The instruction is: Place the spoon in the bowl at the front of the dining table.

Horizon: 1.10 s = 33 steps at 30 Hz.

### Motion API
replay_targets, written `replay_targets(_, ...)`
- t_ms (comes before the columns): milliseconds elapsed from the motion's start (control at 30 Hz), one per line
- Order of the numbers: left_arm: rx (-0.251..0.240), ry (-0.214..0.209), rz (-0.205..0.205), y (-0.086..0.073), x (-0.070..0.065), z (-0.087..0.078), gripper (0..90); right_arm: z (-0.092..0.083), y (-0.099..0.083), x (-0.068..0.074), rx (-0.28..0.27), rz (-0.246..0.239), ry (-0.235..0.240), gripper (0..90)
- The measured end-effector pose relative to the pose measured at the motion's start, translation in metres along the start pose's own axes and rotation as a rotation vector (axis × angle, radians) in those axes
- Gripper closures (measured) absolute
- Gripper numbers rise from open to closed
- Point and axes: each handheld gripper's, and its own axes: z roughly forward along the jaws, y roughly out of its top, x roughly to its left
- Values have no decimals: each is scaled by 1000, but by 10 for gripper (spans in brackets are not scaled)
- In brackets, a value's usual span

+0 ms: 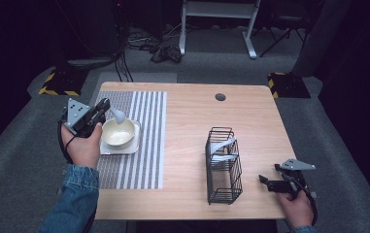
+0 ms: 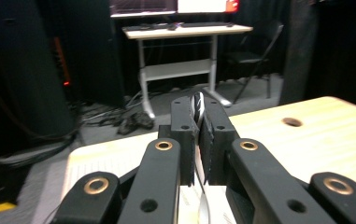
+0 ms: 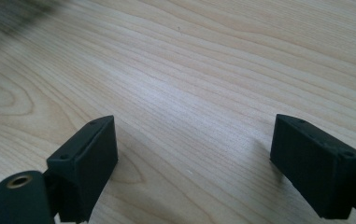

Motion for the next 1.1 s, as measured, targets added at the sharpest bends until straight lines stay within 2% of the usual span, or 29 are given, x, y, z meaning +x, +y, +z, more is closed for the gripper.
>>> replay_targets(167,25,52,-7,-12,10,3,850,0,0,0,0,0,0,150)
replay_targets(567,94,107,4,-46,22,9,850,0,0,0,0,0,-1,150)
replay_targets(700,107,106,7,-52,22,9,850,0,0,0,0,0,0,150)
replay_targets(833,125,107,33,-59,18,9,850,0,0,0,0,0,0,150)
replay_targets(967,145,110,19,-68,19,12,850,0,0,0,0,-1,-1,150)
replay_targets(1100,158,118,27,-73,17,15,850,0,0,0,0,0,-1,150)
